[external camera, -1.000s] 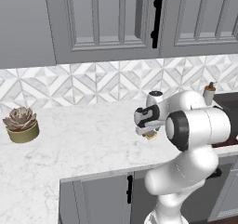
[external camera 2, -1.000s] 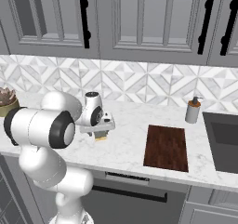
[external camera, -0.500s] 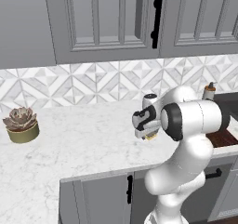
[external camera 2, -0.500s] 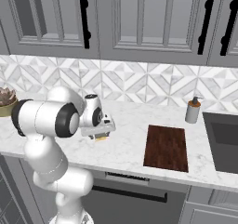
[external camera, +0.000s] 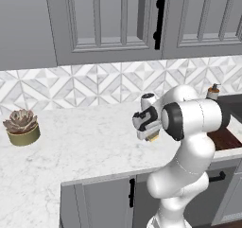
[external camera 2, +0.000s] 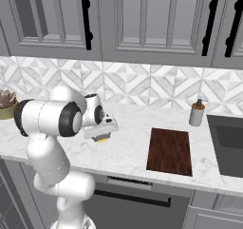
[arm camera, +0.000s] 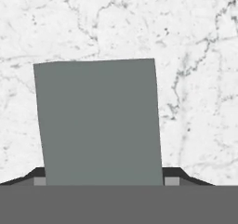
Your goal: Pick up the sponge from the counter and clean the cutting board by briefly scrubbing or pressing down on the cutting board. Once finished, release the sponge.
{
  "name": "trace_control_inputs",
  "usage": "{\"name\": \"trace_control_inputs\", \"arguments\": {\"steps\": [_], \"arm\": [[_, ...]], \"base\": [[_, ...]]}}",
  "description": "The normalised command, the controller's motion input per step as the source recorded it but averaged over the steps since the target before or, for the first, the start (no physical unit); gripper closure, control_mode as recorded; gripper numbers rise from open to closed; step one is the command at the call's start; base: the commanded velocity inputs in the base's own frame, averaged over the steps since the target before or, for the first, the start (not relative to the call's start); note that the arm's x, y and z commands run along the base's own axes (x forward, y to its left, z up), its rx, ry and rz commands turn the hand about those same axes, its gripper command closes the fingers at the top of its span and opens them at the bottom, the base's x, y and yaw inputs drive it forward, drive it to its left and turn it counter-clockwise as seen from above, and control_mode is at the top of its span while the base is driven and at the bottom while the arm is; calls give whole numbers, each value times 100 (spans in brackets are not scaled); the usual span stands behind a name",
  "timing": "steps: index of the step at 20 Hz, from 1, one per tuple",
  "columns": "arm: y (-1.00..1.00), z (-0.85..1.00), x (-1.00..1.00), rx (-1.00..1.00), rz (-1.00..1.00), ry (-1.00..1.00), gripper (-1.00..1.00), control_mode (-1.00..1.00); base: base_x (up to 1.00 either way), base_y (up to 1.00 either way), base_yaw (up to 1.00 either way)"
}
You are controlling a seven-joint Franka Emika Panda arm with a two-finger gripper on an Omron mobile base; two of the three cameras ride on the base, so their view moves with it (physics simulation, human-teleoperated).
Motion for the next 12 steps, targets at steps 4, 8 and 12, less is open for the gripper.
{"name": "trace_control_inputs", "arguments": {"steps": [4, 8, 12], "arm": [[-71, 42, -69, 10, -7, 0, 100, -100], [-100, 46, -96, 10, -18, 2, 100, -100], [-100, 40, -75, 10, -17, 13, 100, -100]], "base": [[0, 0, 0], [0, 0, 0], [0, 0, 0]]}}
